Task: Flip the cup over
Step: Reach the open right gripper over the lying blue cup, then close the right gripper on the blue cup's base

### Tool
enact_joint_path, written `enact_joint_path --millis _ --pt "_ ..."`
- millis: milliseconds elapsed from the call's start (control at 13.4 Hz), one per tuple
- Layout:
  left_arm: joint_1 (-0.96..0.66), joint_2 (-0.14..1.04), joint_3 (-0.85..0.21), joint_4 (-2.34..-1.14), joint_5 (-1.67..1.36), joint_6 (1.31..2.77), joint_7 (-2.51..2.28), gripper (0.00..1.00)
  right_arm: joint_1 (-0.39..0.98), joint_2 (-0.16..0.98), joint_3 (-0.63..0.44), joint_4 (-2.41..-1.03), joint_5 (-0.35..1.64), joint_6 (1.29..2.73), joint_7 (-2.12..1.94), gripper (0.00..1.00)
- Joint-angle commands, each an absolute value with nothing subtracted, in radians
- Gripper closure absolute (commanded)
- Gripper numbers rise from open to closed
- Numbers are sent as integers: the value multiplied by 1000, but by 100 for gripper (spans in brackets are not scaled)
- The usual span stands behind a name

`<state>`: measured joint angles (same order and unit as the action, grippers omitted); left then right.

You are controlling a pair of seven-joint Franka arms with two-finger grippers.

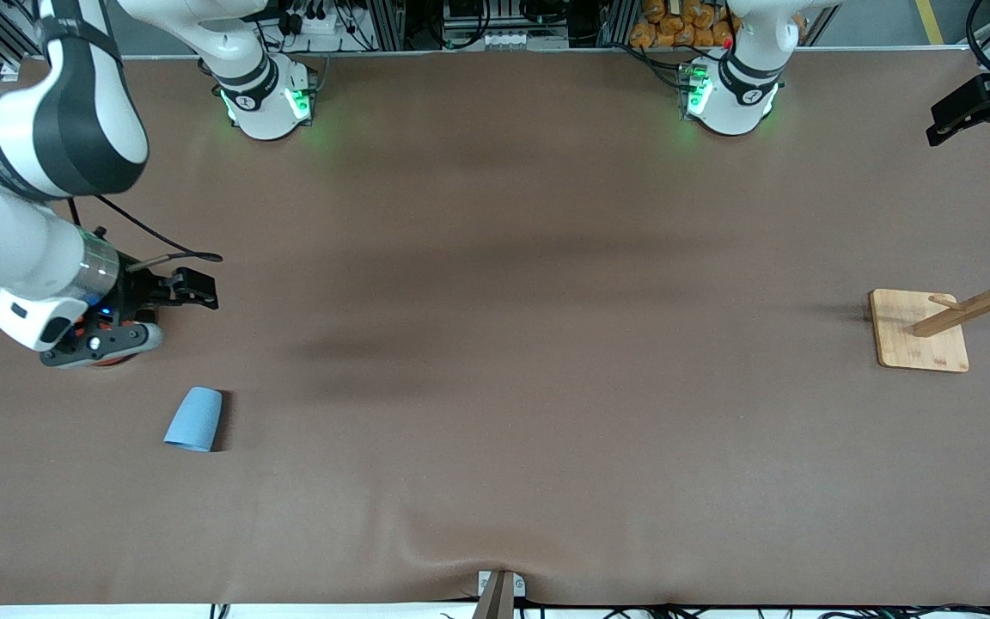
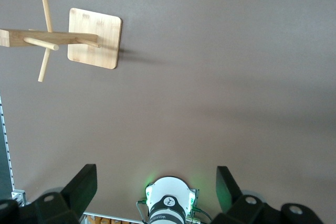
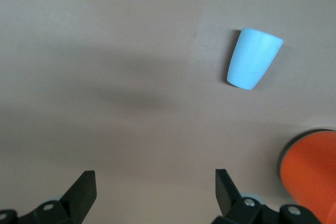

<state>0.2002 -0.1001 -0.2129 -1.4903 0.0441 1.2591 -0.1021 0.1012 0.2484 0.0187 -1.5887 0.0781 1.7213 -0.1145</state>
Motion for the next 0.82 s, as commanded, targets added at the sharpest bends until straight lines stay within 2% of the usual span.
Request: enact_joint_path --millis 0,446,743 --pt "207 -106 -227 -1482 49 1243 -94 0 106 271 17 -1588 86 1721 -140 0" --pt "225 -94 -218 -1433 44 1247 -71 0 83 399 15 -1575 58 1781 -140 0" --pt "226 -81 -218 -1433 44 1256 -57 0 75 515 15 -1565 66 1903 -176 0"
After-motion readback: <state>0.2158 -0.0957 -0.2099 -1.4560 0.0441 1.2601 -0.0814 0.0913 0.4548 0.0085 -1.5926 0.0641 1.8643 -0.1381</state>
